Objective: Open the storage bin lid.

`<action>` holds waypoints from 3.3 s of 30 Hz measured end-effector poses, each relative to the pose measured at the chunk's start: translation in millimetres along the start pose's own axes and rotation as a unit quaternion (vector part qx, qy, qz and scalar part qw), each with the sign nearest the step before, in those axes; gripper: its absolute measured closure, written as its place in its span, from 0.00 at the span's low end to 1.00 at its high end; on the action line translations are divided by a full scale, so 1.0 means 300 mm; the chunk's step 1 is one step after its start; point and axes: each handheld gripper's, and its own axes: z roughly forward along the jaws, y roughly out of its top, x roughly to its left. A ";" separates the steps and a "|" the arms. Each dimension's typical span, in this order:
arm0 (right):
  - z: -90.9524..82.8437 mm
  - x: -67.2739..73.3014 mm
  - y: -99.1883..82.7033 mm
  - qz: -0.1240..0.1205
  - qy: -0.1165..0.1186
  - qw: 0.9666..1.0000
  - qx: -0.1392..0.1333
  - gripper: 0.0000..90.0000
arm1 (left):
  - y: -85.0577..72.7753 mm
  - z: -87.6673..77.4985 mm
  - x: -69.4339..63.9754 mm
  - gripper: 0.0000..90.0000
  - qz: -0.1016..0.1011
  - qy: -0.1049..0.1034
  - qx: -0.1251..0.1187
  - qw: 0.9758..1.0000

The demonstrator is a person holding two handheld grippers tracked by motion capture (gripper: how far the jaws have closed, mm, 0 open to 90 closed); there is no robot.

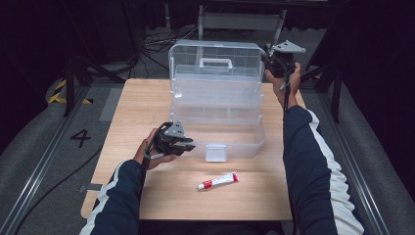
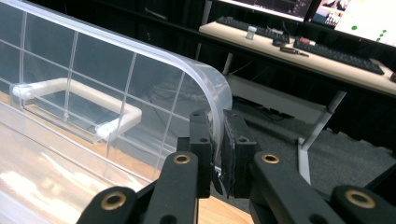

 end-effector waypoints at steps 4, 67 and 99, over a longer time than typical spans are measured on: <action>0.029 -0.008 0.006 0.002 0.001 1.000 0.011 0.93 | -0.002 -0.001 0.000 0.80 0.000 -0.003 0.000 1.000; 0.313 -0.076 -0.089 0.034 0.035 0.989 0.142 0.91 | -0.010 -0.013 -0.041 0.82 0.025 -0.008 0.003 1.000; 0.338 -0.093 -0.144 0.029 0.022 0.982 0.184 0.91 | -0.013 -0.014 -0.038 0.81 0.022 -0.013 0.000 1.000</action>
